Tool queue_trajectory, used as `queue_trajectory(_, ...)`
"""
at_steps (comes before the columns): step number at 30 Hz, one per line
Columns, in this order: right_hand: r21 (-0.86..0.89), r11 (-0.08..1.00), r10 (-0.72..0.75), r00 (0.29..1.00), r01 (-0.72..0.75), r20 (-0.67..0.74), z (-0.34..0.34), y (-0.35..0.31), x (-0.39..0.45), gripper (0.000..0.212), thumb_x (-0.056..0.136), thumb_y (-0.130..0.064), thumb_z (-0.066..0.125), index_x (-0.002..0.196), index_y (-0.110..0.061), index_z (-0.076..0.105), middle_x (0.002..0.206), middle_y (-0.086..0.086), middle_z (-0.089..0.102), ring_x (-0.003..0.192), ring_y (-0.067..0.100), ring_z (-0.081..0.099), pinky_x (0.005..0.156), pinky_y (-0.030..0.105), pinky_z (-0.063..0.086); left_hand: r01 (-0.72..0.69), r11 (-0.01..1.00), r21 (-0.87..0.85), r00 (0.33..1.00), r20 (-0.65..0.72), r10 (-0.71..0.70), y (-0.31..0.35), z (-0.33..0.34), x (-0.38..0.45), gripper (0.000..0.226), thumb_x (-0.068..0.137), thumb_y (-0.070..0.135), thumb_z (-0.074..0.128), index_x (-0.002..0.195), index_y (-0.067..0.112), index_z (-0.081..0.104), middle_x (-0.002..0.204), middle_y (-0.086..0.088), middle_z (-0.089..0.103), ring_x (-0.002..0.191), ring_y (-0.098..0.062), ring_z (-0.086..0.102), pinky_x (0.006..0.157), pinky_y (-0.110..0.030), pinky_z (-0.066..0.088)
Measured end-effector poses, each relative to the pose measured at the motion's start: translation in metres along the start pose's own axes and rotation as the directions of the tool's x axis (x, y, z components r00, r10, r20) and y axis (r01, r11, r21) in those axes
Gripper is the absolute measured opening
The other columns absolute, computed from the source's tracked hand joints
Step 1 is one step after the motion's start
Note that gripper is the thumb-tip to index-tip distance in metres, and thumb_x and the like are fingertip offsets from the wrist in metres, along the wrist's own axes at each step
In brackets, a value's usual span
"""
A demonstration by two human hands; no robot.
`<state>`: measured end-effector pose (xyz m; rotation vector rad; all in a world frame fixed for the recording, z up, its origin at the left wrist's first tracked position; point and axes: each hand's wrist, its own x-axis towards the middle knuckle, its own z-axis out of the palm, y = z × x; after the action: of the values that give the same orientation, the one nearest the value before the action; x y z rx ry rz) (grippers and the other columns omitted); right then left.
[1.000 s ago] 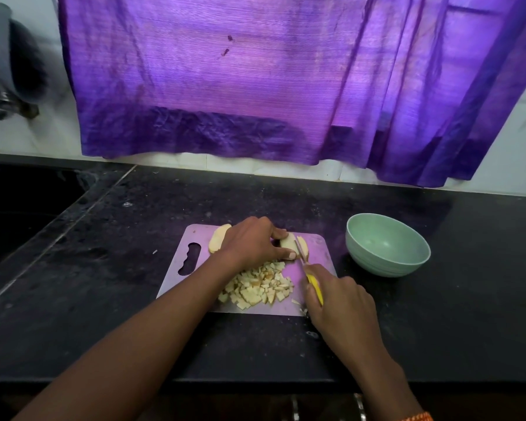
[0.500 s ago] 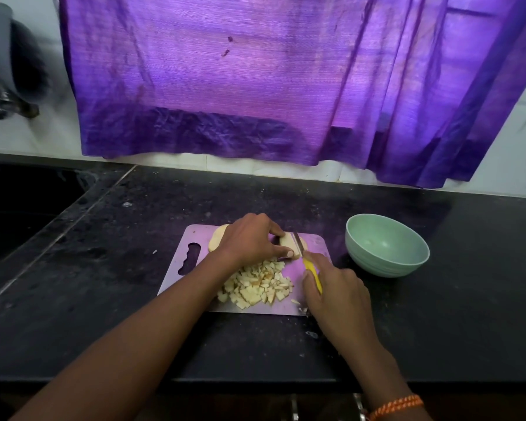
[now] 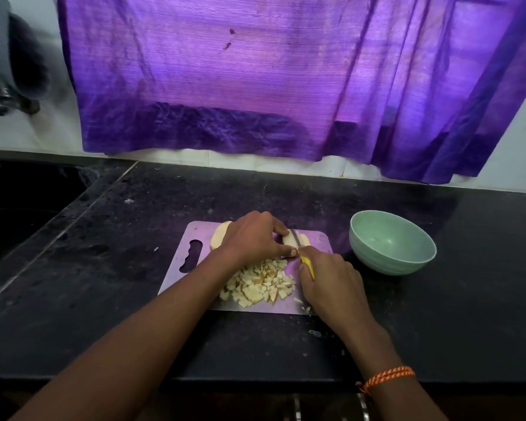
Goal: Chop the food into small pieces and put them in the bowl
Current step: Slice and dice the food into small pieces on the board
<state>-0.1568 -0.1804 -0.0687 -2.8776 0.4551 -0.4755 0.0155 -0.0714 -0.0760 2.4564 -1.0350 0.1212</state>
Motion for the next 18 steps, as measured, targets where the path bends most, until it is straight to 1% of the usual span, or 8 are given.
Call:
queue_trajectory(3, -0.026, 1.000, 0.004, 1.000, -0.004, 0.003, 0.001, -0.003, -0.001, 0.038, 0.107, -0.034, 0.039, 0.144, -0.033, 0.049, 0.107, 0.005, 0.068, 0.092, 0.025, 0.064, 0.067, 0.035, 0.040, 0.009, 1.000, 0.027, 1.000, 0.016, -0.009, 0.001, 0.002, 0.001, 0.060, 0.078, 0.070, 0.082, 0.123, 0.030, 0.080, 0.126, 0.018, 0.075, 0.102, -0.010, 0.071, 0.082, -0.038, 0.063)
queue_trajectory(6, -0.020, 1.000, 0.013, 1.000, -0.013, 0.006, -0.001, -0.002, -0.007, 0.036, 0.107, -0.034, 0.037, 0.141, -0.035, 0.049, 0.105, 0.004, 0.067, 0.091, 0.026, 0.063, 0.067, 0.036, 0.037, 0.032, 0.999, 0.041, 0.999, 0.017, -0.033, 0.001, 0.005, 0.002, 0.063, 0.076, 0.073, 0.081, 0.124, 0.031, 0.079, 0.123, 0.018, 0.076, 0.098, -0.009, 0.071, 0.079, -0.037, 0.063)
queue_trajectory(8, -0.013, 1.000, 0.019, 1.000, -0.019, 0.007, -0.001, 0.000, -0.013, 0.036, 0.106, -0.036, 0.037, 0.141, -0.037, 0.047, 0.103, 0.004, 0.065, 0.090, 0.026, 0.063, 0.067, 0.036, 0.036, 0.038, 0.999, 0.034, 0.999, 0.022, -0.039, 0.000, 0.005, 0.003, 0.063, 0.076, 0.072, 0.082, 0.124, 0.031, 0.079, 0.123, 0.018, 0.076, 0.098, -0.008, 0.070, 0.079, -0.037, 0.063)
queue_trajectory(11, -0.020, 0.999, 0.037, 0.999, -0.037, 0.010, -0.001, 0.003, -0.023, 0.042, 0.107, -0.041, 0.036, 0.148, -0.041, 0.040, 0.106, 0.005, 0.065, 0.094, 0.028, 0.064, 0.069, 0.036, 0.036, 0.038, 0.999, 0.029, 0.999, 0.037, -0.039, 0.001, 0.005, 0.004, 0.063, 0.077, 0.070, 0.082, 0.126, 0.030, 0.078, 0.125, 0.018, 0.076, 0.099, -0.008, 0.070, 0.079, -0.036, 0.062)
queue_trajectory(15, -0.022, 0.999, 0.043, 0.999, -0.043, 0.010, -0.006, 0.005, -0.035, 0.045, 0.107, -0.044, 0.036, 0.152, -0.041, 0.037, 0.106, 0.003, 0.065, 0.094, 0.024, 0.063, 0.072, 0.037, 0.042, 0.044, 0.998, 0.037, 0.998, 0.045, -0.046, 0.002, 0.003, 0.003, 0.061, 0.079, 0.070, 0.081, 0.124, 0.030, 0.079, 0.117, 0.016, 0.078, 0.096, -0.009, 0.071, 0.080, -0.039, 0.063)
queue_trajectory(18, -0.032, 0.999, 0.041, 0.999, -0.040, 0.004, -0.010, 0.007, -0.043, 0.043, 0.108, -0.042, 0.036, 0.151, -0.039, 0.039, 0.101, 0.002, 0.065, 0.091, 0.025, 0.063, 0.069, 0.036, 0.038, 0.045, 0.999, 0.025, 0.998, 0.045, -0.046, 0.003, 0.001, 0.001, 0.058, 0.081, 0.066, 0.081, 0.125, 0.029, 0.079, 0.115, 0.014, 0.079, 0.095, -0.009, 0.071, 0.080, -0.039, 0.063)
